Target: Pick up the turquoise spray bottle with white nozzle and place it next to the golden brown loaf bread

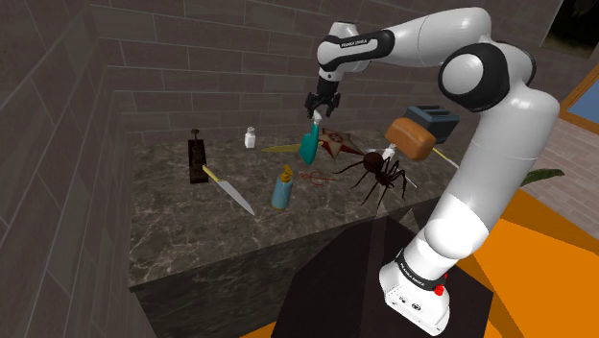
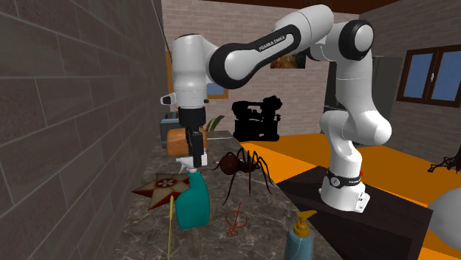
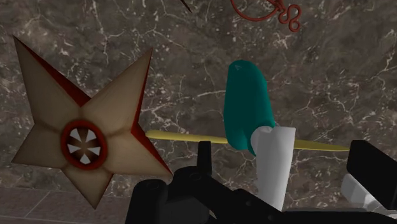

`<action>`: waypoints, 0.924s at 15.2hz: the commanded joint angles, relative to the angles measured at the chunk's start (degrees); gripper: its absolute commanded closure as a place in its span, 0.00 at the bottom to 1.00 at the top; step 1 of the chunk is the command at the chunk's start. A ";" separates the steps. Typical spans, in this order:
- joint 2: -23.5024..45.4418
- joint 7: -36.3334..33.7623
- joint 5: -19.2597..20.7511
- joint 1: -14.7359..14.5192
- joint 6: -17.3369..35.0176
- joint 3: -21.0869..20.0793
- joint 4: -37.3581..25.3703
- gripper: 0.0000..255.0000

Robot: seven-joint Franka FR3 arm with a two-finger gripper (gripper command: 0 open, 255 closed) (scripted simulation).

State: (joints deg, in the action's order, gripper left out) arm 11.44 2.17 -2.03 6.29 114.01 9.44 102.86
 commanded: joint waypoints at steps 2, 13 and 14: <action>0.90 0.21 -0.20 0.08 2.62 -0.01 1.70 0.00; 0.90 0.21 -0.20 0.08 2.61 -0.01 1.70 1.00; 0.90 0.21 -0.20 0.08 2.61 -0.01 1.70 1.00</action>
State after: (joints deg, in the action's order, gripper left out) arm 12.33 2.38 -2.22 6.38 116.62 9.44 104.55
